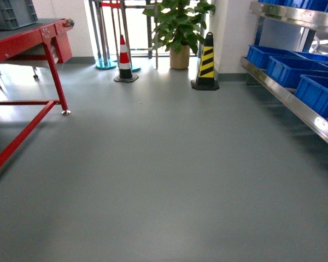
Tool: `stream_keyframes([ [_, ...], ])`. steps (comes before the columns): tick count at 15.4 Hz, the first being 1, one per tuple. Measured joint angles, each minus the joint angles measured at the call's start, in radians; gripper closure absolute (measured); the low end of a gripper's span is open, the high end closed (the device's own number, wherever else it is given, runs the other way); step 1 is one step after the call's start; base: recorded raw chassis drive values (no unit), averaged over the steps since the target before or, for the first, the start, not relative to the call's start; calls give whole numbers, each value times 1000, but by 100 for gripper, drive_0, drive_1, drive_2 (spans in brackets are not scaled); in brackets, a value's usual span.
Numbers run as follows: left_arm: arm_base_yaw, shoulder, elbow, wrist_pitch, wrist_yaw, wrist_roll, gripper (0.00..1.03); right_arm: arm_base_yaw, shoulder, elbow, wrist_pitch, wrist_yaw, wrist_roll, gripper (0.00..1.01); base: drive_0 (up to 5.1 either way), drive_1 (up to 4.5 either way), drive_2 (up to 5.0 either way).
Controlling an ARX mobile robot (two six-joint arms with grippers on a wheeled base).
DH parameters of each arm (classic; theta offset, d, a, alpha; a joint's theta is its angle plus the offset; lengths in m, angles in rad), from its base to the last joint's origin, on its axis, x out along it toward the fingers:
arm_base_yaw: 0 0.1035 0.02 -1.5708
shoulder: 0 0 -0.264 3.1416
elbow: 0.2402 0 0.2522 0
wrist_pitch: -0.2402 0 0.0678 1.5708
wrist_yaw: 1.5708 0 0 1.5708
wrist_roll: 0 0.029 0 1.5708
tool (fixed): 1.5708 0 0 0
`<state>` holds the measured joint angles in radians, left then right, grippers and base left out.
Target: Sort blue parts and orange caps into right shelf containers
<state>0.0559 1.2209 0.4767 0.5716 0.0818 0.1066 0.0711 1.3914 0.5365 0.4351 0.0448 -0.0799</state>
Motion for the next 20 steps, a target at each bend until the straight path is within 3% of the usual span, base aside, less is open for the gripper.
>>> stream_keyframes([
  [20,-1,-1,0,2,0,0,58,1,-8,0,4,0,0,58,-162,-162,-162],
])
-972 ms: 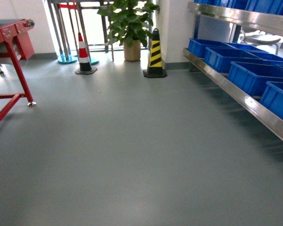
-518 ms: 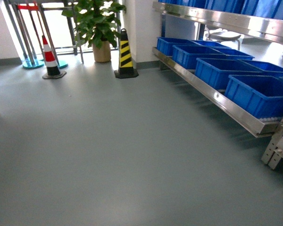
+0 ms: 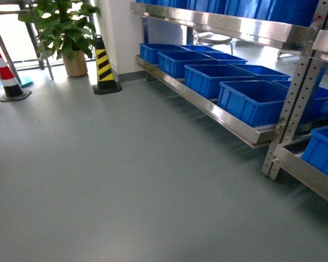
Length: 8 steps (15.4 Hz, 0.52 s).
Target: Sort blue parts and orange caps into right shelf containers
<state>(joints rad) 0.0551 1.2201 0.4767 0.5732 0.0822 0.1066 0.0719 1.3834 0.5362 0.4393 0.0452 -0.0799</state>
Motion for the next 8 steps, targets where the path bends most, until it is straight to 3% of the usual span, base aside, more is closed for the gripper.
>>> stream_keyframes([
  [8,0,0,0,0,0,0,59,0,0,0,0,0,0,58,-161,-161,-161],
])
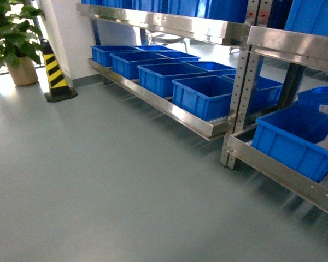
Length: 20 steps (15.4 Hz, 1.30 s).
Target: Sort blue parts and orange caps into right shelf containers
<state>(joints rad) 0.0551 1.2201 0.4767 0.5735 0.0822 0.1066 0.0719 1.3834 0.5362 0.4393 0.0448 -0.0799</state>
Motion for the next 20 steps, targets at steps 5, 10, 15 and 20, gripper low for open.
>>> stream_keyframes([
  [5,0,0,0,0,0,0,59,0,0,0,0,0,0,58,-170,-170,-170],
  [10,-2,0,0,0,0,0,59,0,0,0,0,2,0,58,-162,-162,-162],
  [15,-2,0,0,0,3,0,59,-1,0,0,0,3,0,58,-164,-164,-164],
  [20,-1,0,0,0,1,0,59,0,0,0,0,3,0,58,-162,-162,-162],
])
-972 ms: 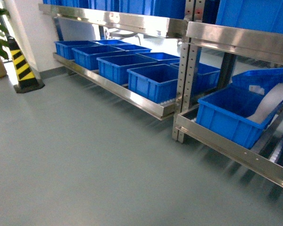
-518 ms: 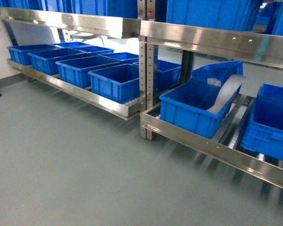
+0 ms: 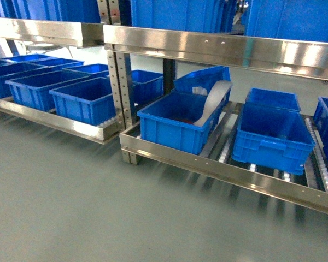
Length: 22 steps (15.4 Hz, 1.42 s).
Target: Sort blue parts and orange caps into right shelf containers
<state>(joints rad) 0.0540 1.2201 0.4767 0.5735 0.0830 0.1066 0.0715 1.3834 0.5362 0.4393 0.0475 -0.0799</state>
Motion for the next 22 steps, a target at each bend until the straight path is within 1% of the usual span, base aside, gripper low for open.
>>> stream_keyframes([
  [22,-2,0,0,1,0,0,59,0,0,0,0,0,0,58,-166,-166,-166],
])
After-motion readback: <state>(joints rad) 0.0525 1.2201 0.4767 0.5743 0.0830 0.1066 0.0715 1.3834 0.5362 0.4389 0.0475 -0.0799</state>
